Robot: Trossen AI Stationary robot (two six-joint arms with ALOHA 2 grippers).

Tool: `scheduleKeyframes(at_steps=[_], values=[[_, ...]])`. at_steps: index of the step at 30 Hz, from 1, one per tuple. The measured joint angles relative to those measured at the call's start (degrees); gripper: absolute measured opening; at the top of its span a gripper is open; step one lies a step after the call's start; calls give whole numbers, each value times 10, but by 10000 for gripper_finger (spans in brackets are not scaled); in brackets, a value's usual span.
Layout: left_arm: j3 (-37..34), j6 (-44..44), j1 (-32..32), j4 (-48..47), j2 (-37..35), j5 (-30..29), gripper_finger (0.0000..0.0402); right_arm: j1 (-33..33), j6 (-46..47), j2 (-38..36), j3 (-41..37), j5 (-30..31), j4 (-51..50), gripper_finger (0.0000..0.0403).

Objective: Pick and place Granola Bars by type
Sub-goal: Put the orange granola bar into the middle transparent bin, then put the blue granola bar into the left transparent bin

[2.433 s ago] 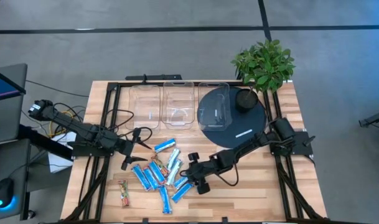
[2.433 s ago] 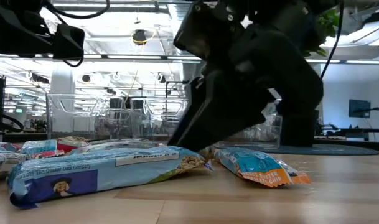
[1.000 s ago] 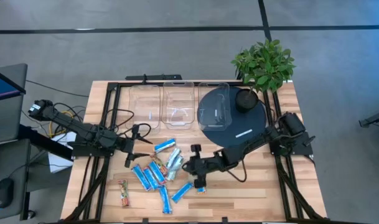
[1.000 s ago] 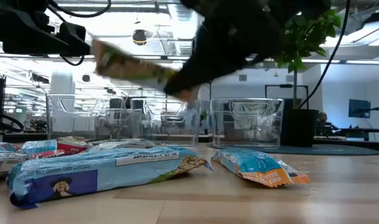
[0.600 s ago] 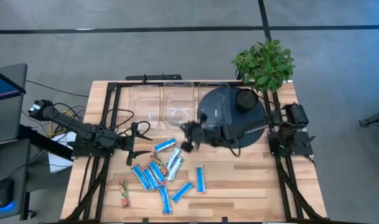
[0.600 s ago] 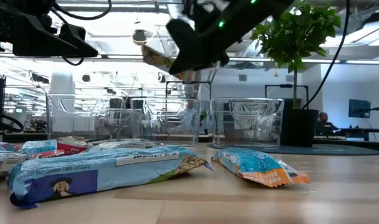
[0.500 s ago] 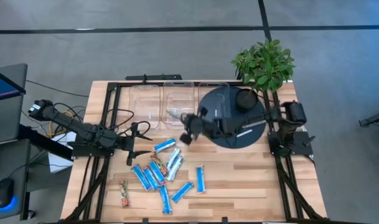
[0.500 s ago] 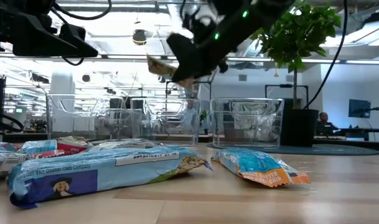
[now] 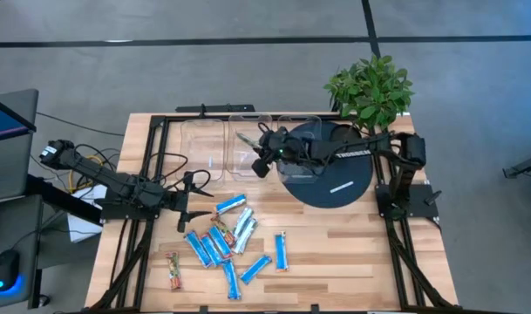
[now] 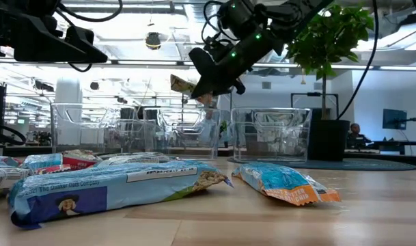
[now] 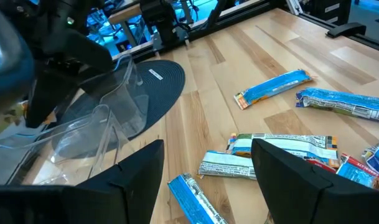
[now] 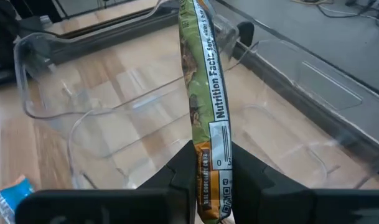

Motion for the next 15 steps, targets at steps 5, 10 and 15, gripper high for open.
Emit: scheduleKeyframes(at_steps=[5, 10, 15], values=[[0, -1, 0, 0, 0, 0, 238, -1, -1, 0, 0, -1, 0, 71], [0, -3, 0, 0, 0, 0, 238, -2, -1, 0, 0, 9, 2, 103], [0, -3, 0, 0, 0, 0, 238, 1, -42, 0, 0, 19, 20, 134]])
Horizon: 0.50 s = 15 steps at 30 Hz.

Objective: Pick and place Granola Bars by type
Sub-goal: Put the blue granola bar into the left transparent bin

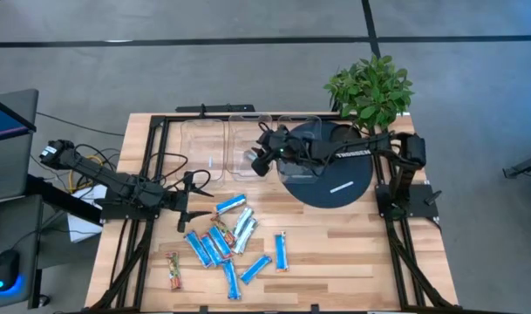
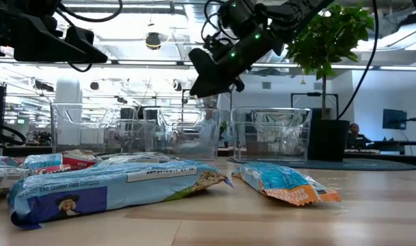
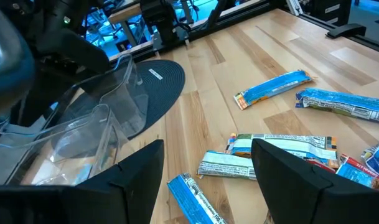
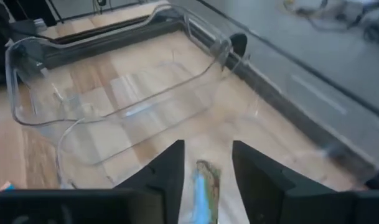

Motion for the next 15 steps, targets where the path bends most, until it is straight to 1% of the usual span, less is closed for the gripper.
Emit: scheduleKeyframes(at_steps=[4, 7, 11, 15], values=[[0, -9, 0, -1, 0, 0, 238, 20, -76, 0, 0, 8, 17, 150], [0, -30, 0, -4, 0, 0, 238, 40, -129, -4, 0, 21, 12, 153], [0, -74, 0, -4, 0, 5, 238, 73, -187, -14, -2, 48, 1, 148], [-3, -141, -4, -12, 7, 40, 238, 106, -222, -30, -15, 47, 2, 136]])
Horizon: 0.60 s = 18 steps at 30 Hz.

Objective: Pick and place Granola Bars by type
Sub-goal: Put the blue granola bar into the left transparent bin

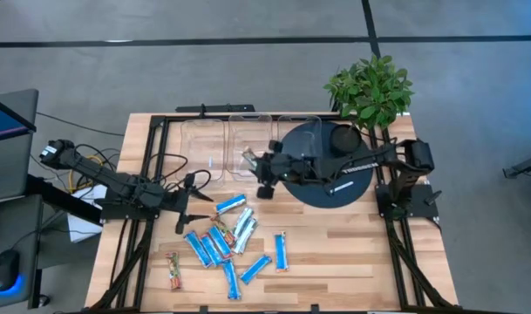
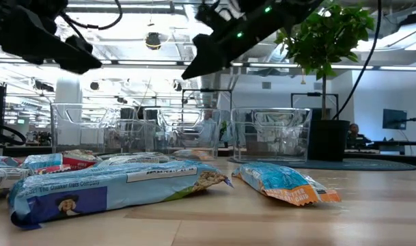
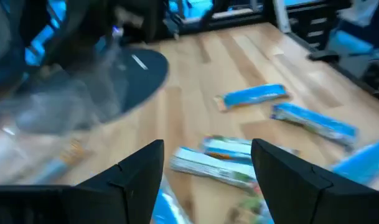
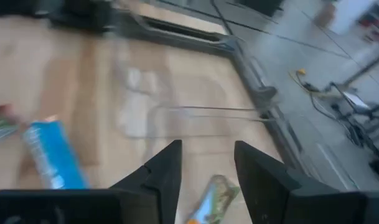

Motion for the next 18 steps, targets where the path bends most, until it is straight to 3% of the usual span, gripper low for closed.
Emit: scheduleKeyframes(at_steps=[4, 10, 14, 18], values=[[-4, -62, -25, 1, 43, -6, 238, 26, -17, -43, -38, -6, 10, 125], [5, -80, -77, 62, 139, -4, 238, 68, -37, -137, -132, -17, 49, 121], [48, -87, -109, 57, 199, -1, 238, 105, -74, -190, -195, -23, 106, 123], [115, -96, -135, -16, 257, 8, 238, 133, -104, -219, -254, -33, 177, 121]])
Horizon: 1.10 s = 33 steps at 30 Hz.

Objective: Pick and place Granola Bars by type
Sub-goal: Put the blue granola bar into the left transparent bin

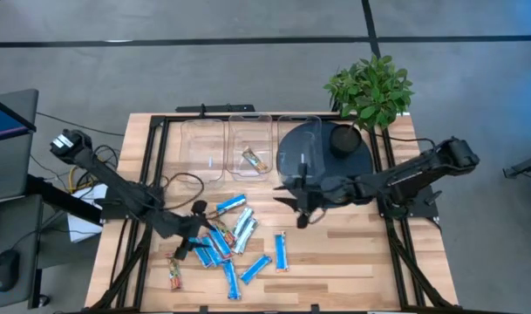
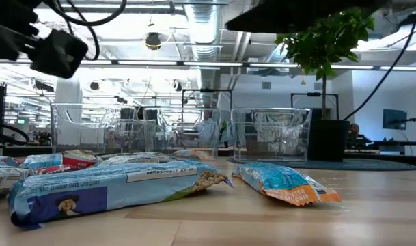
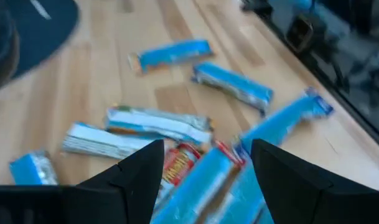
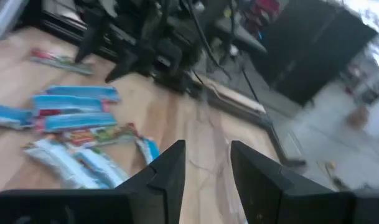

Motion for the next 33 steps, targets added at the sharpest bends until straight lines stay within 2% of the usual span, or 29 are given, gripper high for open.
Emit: scheduleKeyframes(at_steps=[3, 7, 14, 20, 33], values=[[51, -17, -14, -80, 49, -5, 238, 13, -28, 1, -36, -9, 54, 121], [103, -39, -17, -158, 115, -7, 238, 19, -49, 4, -42, -8, 81, 121], [128, -76, -17, -178, 194, 64, 238, 20, -47, 4, -42, -13, 77, 121], [128, -148, -23, -217, 212, 121, 238, 20, -29, 4, -42, -14, 77, 119], [128, -181, -48, -239, 212, 116, 238, 20, -21, 4, -42, -14, 77, 118]])
